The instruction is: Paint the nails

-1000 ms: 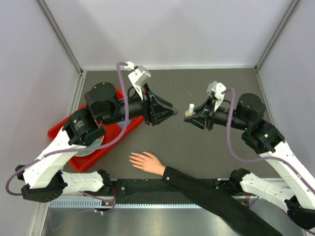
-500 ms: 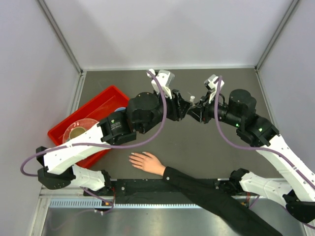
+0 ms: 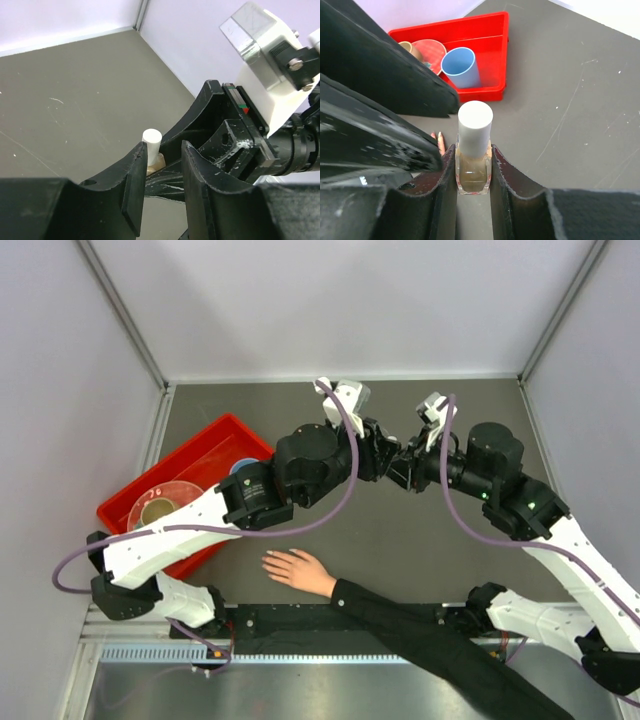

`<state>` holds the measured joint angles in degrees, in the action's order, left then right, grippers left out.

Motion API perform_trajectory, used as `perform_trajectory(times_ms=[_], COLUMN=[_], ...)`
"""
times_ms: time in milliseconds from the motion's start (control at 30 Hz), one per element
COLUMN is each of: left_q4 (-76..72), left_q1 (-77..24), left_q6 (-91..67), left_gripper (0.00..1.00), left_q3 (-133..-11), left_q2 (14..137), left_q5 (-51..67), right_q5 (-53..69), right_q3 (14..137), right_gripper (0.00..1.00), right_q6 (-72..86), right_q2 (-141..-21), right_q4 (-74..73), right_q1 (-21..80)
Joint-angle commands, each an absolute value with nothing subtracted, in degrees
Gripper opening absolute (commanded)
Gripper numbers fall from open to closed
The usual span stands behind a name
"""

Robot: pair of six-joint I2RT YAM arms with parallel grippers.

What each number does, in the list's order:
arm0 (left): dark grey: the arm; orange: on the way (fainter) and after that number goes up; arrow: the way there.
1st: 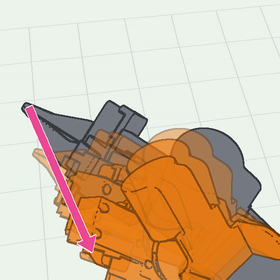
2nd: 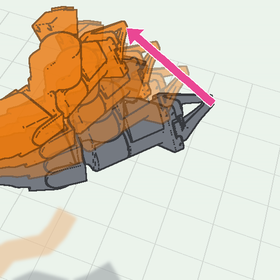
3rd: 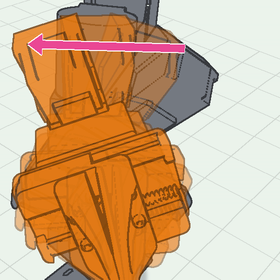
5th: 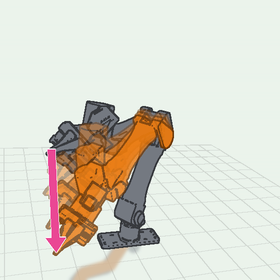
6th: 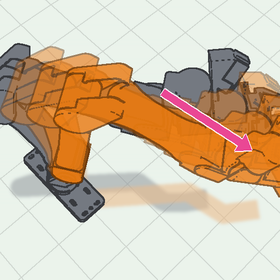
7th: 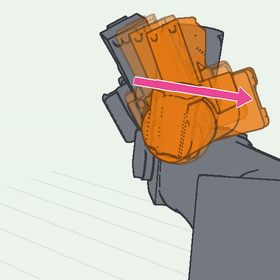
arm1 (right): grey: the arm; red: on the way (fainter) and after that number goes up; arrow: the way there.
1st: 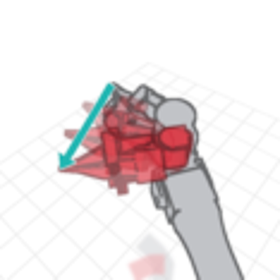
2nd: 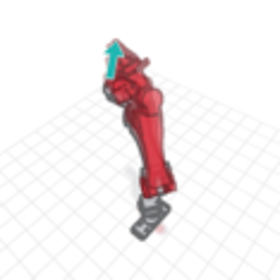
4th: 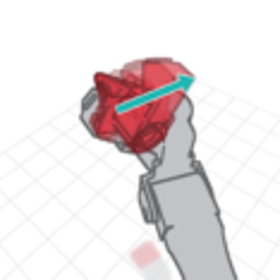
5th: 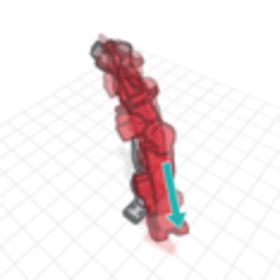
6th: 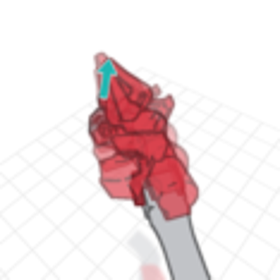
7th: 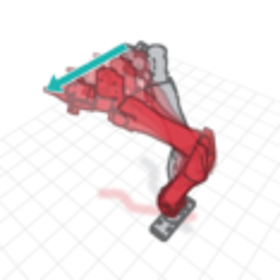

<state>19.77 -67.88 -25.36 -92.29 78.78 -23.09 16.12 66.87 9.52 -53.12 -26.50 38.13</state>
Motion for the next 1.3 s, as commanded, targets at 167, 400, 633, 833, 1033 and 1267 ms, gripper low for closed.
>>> perform_trajectory(times_ms=[167,400,633,833,1033,1267], left_q4=[19.0,19.9,21.0,21.3,21.0,17.0], left_q1=[-68.0,-68.0,-68.0,-68.0,-67.1,-63.4], left_q6=[-23.6,-22.1,-20.1,-19.0,-18.4,-10.6], left_gripper=[0.34,0.34,0.31,0.36,0.15,0.00], left_q3=[-95.1,-95.4,-96.3,-95.6,-94.1,-88.1], left_q2=[79.2,79.8,80.4,79.7,78.0,73.4], left_q5=[-21.1,-21.9,-22.1,-21.7,-14.7,21.9], right_q5=[18.4,19.5,20.0,20.8,24.0,44.3], right_q3=[70.6,70.5,71.0,71.4,71.6,70.7], right_gripper=[0.00,0.00,0.00,0.00,0.00,0.00], right_q6=[10.5,10.6,10.5,10.2,9.5,3.3], right_q2=[-51.2,-51.1,-51.1,-50.9,-50.7,-48.3], right_q4=[-24.6,-24.3,-25.2,-25.3,-25.0,-22.1], right_q1=[38.7,38.7,38.8,38.8,38.8,38.8])
